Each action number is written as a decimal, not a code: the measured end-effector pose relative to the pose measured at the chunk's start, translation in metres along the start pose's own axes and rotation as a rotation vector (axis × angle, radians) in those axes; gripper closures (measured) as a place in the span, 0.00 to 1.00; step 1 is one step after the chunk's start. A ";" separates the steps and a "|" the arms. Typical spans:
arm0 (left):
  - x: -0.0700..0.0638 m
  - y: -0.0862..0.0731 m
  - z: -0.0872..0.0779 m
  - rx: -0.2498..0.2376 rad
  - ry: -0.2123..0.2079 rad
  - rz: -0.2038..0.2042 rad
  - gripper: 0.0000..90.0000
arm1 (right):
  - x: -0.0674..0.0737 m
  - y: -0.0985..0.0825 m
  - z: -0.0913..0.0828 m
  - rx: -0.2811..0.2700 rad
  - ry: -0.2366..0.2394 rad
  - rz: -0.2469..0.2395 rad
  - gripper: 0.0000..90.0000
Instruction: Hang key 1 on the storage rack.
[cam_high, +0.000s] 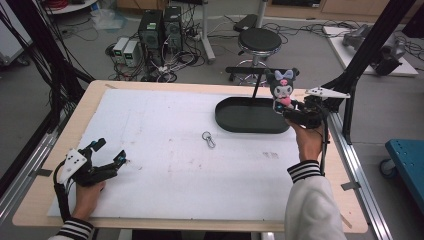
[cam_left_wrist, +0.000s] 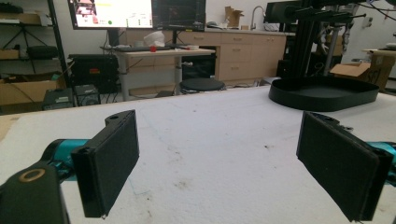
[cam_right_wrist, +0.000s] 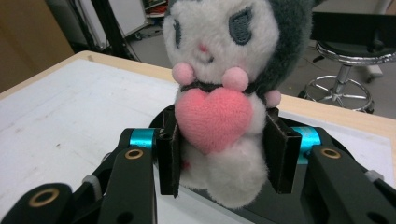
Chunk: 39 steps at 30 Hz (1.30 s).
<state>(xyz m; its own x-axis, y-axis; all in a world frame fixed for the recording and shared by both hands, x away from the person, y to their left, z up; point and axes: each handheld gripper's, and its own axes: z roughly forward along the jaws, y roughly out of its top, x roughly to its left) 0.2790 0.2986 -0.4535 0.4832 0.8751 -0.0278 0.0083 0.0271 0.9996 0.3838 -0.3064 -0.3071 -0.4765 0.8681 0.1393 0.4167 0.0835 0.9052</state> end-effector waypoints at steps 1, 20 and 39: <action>0.000 0.000 0.000 0.000 0.000 0.000 0.15 | -0.003 -0.001 0.003 -0.004 -0.005 0.010 0.62; 0.000 0.000 0.000 0.003 -0.001 0.005 0.15 | -0.017 -0.006 0.025 -0.001 -0.039 0.067 0.62; 0.000 0.000 0.000 0.003 -0.001 0.006 0.15 | -0.019 0.006 0.038 0.009 -0.063 0.088 0.61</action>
<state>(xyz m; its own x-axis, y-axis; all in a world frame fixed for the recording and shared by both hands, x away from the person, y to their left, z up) 0.2789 0.2986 -0.4534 0.4842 0.8747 -0.0222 0.0078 0.0210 0.9997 0.4248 -0.3039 -0.3199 -0.3885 0.9011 0.1925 0.4619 0.0097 0.8869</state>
